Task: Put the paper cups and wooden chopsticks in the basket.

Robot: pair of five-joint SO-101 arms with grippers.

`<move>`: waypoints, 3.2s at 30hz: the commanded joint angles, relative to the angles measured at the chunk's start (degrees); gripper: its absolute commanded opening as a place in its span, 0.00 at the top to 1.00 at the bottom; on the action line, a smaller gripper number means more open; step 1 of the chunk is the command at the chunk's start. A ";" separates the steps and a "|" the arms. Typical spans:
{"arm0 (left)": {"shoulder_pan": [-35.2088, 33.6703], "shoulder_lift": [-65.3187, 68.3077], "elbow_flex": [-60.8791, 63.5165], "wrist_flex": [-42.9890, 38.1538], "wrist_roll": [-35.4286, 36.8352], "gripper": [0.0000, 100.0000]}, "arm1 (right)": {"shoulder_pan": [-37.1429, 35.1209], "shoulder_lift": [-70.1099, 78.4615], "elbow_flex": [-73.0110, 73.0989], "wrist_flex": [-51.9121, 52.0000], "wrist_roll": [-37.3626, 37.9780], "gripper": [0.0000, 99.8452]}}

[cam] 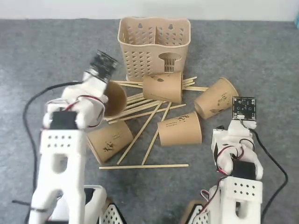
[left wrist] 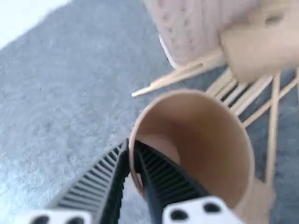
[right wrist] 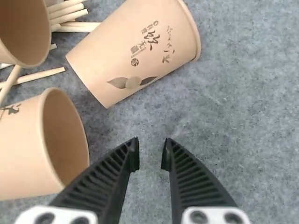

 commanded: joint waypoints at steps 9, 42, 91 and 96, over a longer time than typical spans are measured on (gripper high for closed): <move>6.24 8.09 -34.07 20.13 13.63 0.99 | 0.31 -0.57 -0.53 -0.84 0.53 0.90; 20.66 75.87 -121.36 13.89 37.45 0.99 | -1.98 -0.57 0.70 -1.19 0.97 0.90; -6.86 7.74 -40.40 32.35 32.88 0.71 | -10.07 15.25 -29.63 11.38 -9.58 0.85; -13.54 -0.79 -19.91 21.36 32.88 0.71 | -12.62 27.03 -38.68 11.30 -11.96 0.84</move>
